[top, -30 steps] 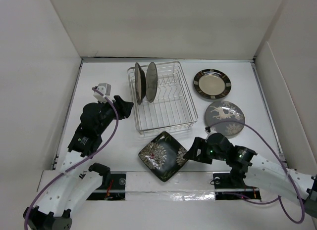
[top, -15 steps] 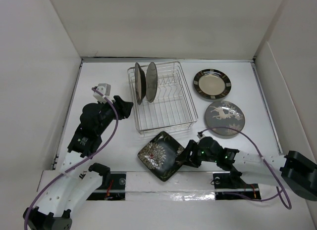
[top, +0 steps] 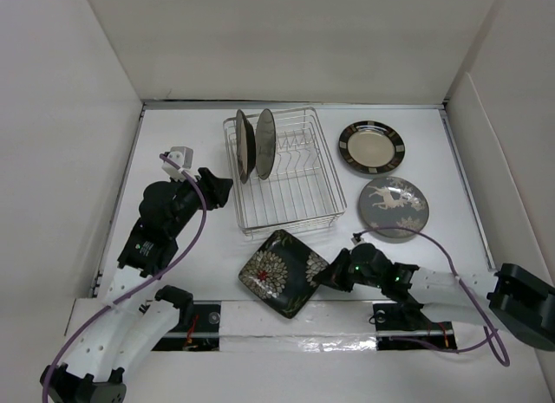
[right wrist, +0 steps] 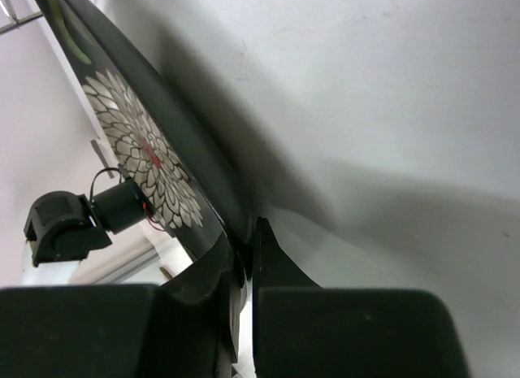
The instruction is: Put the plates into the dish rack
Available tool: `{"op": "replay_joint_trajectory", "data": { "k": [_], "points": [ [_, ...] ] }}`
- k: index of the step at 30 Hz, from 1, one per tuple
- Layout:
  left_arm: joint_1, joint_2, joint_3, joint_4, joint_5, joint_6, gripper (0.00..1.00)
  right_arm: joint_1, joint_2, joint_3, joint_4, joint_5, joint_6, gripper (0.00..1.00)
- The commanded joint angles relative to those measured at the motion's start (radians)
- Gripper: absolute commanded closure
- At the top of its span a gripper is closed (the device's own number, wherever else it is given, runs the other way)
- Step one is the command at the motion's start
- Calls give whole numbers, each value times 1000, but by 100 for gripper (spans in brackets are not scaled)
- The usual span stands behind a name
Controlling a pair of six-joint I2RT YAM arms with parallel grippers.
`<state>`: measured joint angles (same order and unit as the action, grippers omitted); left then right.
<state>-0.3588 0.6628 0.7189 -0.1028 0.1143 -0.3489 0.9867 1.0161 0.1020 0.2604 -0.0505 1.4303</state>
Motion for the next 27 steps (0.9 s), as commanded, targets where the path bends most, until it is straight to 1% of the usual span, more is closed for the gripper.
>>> {"op": "replay_joint_trajectory", "data": {
  "k": [1,4,6,7,8,9,11,12,13,14,15,16,18,19,20,22,25,27],
  "points": [
    [-5,-15,10,29,-1,10,53,15,-13,-33,-116,90,-42,100],
    [-5,-20,8,29,-8,8,53,15,-54,-15,-168,63,-89,100],
    [-5,-17,10,28,-11,8,53,24,-91,37,-234,6,-161,100],
    [-5,-17,11,28,-10,10,53,35,-102,65,-310,-29,-195,100],
    [-5,-19,11,28,-10,10,53,35,-111,97,-346,-46,-230,100],
    [-5,-20,11,28,-16,11,53,59,-117,178,-383,-60,-307,100],
    [-5,-20,22,20,-33,18,53,90,-143,267,-493,-68,-369,100],
    [-5,-20,27,17,-59,22,53,105,-149,313,-521,-65,-427,100],
    [-5,-20,31,9,-74,24,53,140,-157,394,-541,-63,-453,100],
    [-5,-25,37,-1,-96,27,54,153,-168,431,-562,-66,-477,100],
    [-5,-35,37,-5,-155,27,54,162,-172,464,-569,-68,-519,100],
    [-5,-43,39,-5,-174,24,54,176,-174,517,-569,-68,-534,100],
    [-5,-57,42,-5,-218,22,54,176,-178,556,-535,-92,-565,100],
    [-5,-60,43,-8,-226,22,54,176,-183,568,-509,-103,-571,100],
    [-5,-61,45,-11,-231,22,54,176,-189,588,-448,-123,-577,100],
    [-5,-66,42,-11,-243,19,54,176,-200,619,-414,-123,-616,100],
    [-5,-57,42,-14,-266,14,54,176,-197,725,-388,-71,-686,100],
    [-5,-45,47,-23,-260,11,55,132,-197,786,-351,-14,-732,100]
  ]
}}
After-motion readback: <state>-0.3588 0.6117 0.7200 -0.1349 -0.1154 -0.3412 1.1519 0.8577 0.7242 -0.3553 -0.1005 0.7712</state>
